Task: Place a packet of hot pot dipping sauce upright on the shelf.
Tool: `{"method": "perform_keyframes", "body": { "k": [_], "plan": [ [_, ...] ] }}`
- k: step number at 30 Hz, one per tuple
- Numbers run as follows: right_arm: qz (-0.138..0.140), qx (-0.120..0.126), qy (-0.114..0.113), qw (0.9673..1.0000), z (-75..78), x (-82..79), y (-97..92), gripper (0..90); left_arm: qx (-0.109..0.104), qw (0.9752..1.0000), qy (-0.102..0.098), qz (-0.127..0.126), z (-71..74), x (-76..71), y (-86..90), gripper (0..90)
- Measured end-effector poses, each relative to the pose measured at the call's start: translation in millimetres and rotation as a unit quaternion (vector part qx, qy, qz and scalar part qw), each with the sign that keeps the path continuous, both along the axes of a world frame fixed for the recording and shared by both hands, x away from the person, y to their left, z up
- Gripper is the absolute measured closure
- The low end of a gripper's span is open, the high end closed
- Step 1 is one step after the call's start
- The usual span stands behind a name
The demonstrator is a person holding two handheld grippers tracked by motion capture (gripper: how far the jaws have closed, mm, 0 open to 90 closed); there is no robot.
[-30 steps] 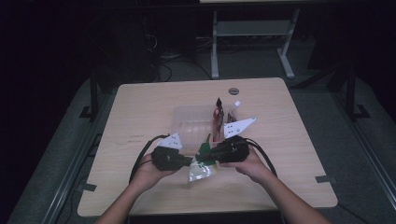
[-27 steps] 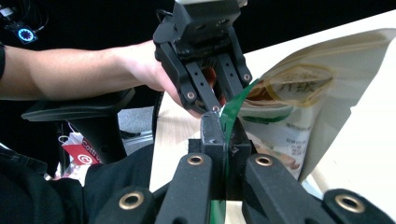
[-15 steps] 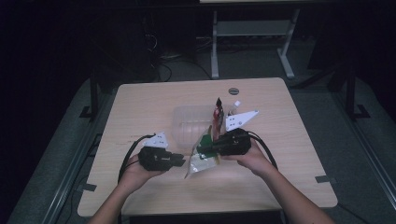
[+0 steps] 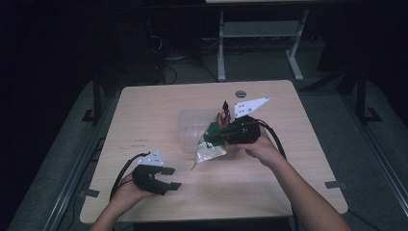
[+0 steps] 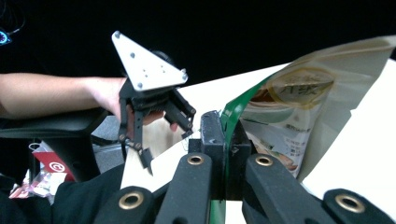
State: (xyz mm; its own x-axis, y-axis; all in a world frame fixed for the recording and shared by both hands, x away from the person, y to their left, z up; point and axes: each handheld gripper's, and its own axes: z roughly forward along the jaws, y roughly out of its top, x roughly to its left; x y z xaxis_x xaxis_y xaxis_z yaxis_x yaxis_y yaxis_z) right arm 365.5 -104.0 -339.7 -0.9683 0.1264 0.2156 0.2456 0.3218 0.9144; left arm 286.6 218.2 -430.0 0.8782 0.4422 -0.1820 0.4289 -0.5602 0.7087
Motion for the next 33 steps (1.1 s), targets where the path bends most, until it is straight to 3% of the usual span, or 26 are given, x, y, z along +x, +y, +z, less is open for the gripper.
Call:
{"method": "perform_keyframes", "body": {
  "k": [6, 22, 33],
  "plan": [
    [-0.004, -0.001, -0.005, 1.0, 10.7, 14.2, 6.7, 90.0, 0.001, 0.9999, 0.0, -0.013, -2.5, 0.8, -3.1, 32.3],
    [-0.033, -0.023, -0.02, 0.999, 27.7, 54.5, 26.2, 90.0, -0.003, 0.9999, 0.002, -0.016, -4.9, 1.6, -3.9, 28.1],
    [-0.047, -0.041, -0.011, 0.998, 21.8, 72.8, 38.2, 90.0, -0.006, 0.9999, 0.004, -0.015, -5.2, 1.4, -2.4, 28.0]
  ]
}}
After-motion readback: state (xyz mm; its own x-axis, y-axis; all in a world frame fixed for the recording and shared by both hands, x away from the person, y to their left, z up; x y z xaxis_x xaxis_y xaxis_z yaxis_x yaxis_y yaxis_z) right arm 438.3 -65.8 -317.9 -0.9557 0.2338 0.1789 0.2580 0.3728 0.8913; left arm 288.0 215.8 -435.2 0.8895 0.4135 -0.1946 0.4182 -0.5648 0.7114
